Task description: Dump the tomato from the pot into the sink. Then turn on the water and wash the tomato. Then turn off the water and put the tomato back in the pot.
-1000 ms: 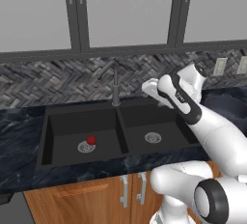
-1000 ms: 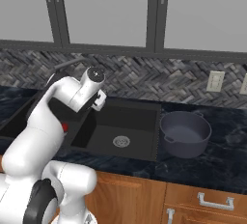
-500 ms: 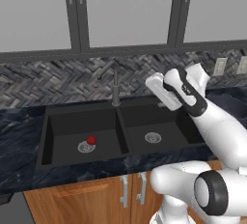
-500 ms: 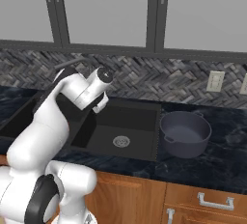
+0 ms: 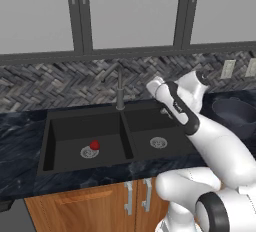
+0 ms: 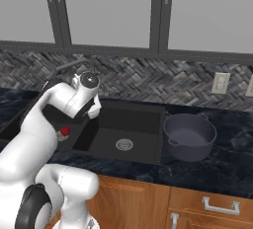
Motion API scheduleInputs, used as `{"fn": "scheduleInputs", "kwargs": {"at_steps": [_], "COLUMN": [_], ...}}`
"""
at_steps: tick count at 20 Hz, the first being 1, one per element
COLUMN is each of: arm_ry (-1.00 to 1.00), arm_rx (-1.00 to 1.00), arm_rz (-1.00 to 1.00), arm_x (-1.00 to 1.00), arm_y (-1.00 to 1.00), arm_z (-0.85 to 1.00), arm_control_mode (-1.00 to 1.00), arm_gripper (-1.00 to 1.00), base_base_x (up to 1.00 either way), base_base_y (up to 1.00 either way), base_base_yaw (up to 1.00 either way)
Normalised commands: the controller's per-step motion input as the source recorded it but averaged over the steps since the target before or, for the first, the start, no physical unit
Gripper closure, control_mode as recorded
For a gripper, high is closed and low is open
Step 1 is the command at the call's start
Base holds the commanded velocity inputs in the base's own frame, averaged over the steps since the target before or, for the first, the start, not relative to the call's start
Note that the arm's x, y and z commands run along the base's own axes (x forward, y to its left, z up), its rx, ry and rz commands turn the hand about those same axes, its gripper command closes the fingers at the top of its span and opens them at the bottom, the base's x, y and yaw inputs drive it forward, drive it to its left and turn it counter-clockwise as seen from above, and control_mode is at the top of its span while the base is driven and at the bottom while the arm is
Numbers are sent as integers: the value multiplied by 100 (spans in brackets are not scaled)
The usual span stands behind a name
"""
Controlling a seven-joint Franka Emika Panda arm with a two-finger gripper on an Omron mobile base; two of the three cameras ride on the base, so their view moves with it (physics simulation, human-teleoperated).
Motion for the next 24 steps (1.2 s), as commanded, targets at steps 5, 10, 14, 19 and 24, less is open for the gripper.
{"fn": "scheduleInputs", "kwargs": {"at_steps": [5, 10, 14, 19, 24], "arm_ry": [7, 1, 0, 0, 0], "arm_rx": [2, 5, 6, 5, 6], "arm_rz": [-20, -18, -15, -6, 0], "arm_x": [4, 13, 19, 27, 28], "arm_y": [1, 0, 0, 0, 0], "arm_z": [-5, 0, 0, 0, 0], "arm_control_mode": [-100, -100, -100, -100, -100], "arm_gripper": [-100, -100, -100, -100, -100], "base_base_x": [0, 0, 0, 0, 0], "base_base_y": [0, 0, 0, 0, 0], "base_base_yaw": [0, 0, 0, 0, 0]}}
